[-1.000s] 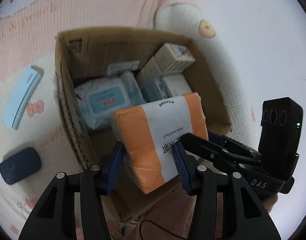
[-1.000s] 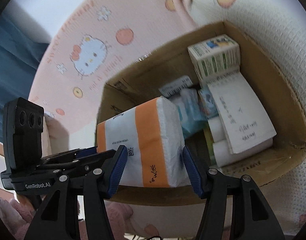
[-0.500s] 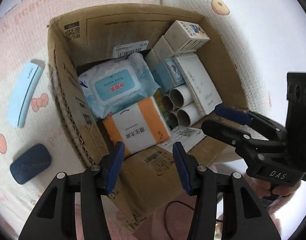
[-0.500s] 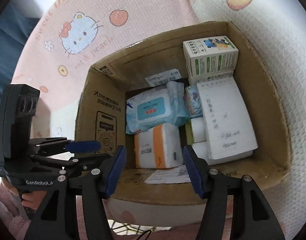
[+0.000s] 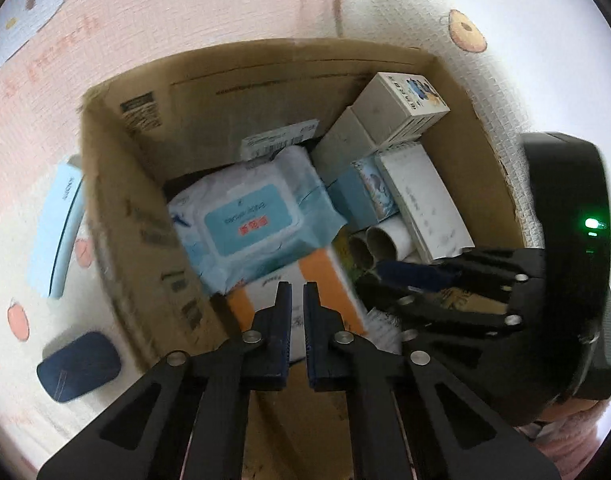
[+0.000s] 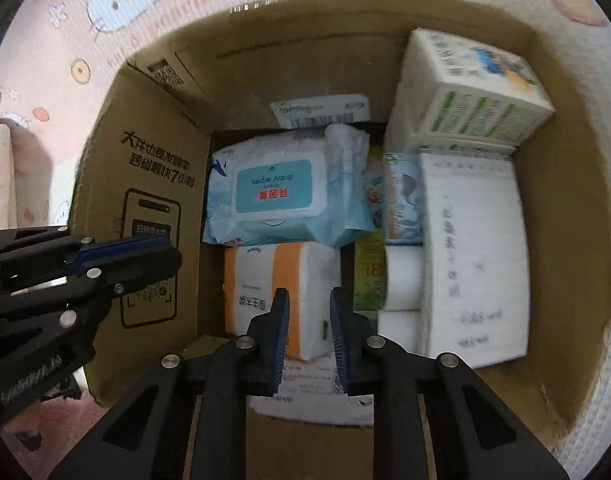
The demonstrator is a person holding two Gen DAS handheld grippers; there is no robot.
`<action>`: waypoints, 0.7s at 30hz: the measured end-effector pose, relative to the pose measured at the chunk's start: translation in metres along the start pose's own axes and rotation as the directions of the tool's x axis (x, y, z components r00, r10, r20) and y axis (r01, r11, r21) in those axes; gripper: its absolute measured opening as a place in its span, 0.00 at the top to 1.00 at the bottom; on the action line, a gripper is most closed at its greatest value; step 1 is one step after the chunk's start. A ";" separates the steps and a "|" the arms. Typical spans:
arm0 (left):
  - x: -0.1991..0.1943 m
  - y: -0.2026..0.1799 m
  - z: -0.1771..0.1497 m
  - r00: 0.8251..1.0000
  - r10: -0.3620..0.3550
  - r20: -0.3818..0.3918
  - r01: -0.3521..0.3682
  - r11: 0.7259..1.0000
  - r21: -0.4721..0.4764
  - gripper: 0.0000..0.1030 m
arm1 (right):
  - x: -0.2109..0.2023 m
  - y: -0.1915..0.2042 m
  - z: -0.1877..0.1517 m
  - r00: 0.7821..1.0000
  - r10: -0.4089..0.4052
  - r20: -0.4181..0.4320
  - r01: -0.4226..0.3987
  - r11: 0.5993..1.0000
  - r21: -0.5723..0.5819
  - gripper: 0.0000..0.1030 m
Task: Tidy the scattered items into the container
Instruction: 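Lower the tissue pack into the box and open both grippers, then move both grippers from the box to the dark blue denim glasses case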
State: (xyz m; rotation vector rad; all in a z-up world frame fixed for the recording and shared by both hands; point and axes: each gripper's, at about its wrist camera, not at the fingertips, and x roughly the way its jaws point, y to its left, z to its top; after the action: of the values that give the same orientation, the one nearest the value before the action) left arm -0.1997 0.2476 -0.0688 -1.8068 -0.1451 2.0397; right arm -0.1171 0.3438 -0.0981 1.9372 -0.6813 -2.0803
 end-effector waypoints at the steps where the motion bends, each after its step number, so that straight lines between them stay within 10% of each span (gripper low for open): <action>1: 0.001 -0.002 0.003 1.000 -0.009 -0.003 0.009 1.000 -0.005 0.94 | 0.004 0.000 0.003 1.000 0.011 -0.016 -0.011 1.000 0.002 0.83; 6: -0.003 -0.002 0.017 0.999 -0.035 0.031 0.036 0.999 -0.022 0.97 | 0.027 -0.004 0.015 0.988 0.096 -0.121 -0.091 0.995 0.044 0.83; 21: -0.006 0.008 0.024 0.999 -0.031 0.015 0.032 0.999 -0.039 0.97 | 0.070 0.000 0.024 0.928 -0.112 -0.356 0.112 0.994 -0.021 0.85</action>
State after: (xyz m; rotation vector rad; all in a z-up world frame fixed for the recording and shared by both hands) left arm -0.2246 0.2430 -0.0616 -1.8023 -0.2177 2.0419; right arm -0.1483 0.3158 -0.1591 2.3176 -0.5000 -1.7097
